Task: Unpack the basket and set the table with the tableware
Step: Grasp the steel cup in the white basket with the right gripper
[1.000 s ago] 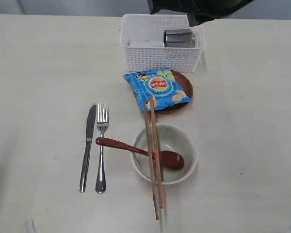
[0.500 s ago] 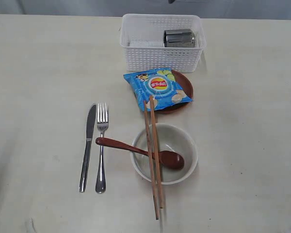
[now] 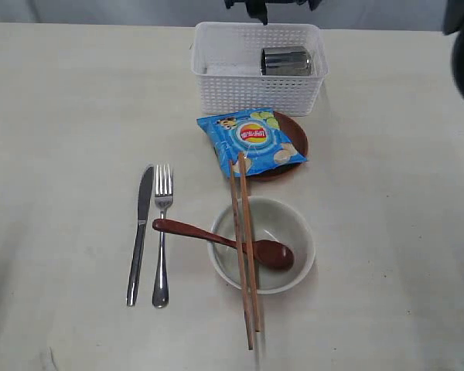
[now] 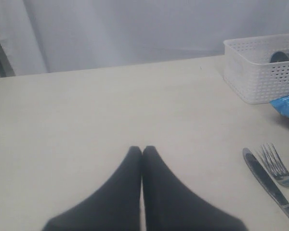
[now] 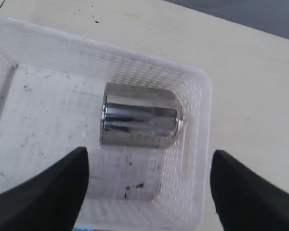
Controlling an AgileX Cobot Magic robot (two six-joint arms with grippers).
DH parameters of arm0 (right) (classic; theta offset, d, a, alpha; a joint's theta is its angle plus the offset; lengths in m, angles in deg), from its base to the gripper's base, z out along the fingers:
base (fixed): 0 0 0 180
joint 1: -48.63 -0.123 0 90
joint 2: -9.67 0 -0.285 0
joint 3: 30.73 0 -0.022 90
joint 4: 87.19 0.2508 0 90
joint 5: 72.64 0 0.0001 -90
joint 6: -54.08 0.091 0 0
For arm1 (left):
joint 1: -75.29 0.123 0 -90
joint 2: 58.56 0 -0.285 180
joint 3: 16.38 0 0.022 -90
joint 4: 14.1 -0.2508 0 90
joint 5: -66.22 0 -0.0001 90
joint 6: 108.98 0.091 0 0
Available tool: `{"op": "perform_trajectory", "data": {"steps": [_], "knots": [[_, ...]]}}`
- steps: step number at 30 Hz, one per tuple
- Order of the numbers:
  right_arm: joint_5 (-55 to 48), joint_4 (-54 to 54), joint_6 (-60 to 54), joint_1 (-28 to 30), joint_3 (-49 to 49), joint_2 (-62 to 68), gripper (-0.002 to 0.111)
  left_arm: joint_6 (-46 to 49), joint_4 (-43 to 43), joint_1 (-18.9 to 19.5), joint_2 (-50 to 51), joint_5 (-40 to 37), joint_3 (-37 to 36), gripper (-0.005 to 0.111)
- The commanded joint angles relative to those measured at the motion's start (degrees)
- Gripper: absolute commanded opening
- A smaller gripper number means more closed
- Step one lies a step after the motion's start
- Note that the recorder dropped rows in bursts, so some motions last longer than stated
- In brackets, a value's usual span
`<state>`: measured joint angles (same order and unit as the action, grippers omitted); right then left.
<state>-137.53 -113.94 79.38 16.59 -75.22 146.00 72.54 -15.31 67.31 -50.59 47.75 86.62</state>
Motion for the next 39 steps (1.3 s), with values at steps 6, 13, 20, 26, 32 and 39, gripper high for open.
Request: {"op": "perform_trajectory", "data": {"steps": [6,13,20,26,32,39], "knots": [[-0.2,-3.2,-0.6,-0.1,-10.0,11.5,0.066,0.2,-0.3,0.1,-0.2,0.1,-0.2,0.000],[0.5,-6.5,-0.4,-0.1,-12.2,15.1,0.066,0.2,-0.3,0.1,-0.2,0.1,-0.2,0.000],[2.1,-7.4,0.2,-0.1,-12.2,16.5,0.066,0.2,-0.3,0.1,-0.2,0.1,-0.2,0.000],[2.7,-7.4,0.4,-0.1,-12.2,18.1,0.066,0.2,-0.3,0.1,-0.2,0.1,-0.2,0.000],[1.1,-9.2,0.4,-0.1,-12.2,19.2,0.066,0.2,-0.3,0.1,-0.2,0.1,-0.2,0.000],[0.3,-11.2,0.4,-0.1,-12.2,19.0,0.055,0.2,-0.3,0.1,-0.2,0.1,-0.2,0.000]]}}
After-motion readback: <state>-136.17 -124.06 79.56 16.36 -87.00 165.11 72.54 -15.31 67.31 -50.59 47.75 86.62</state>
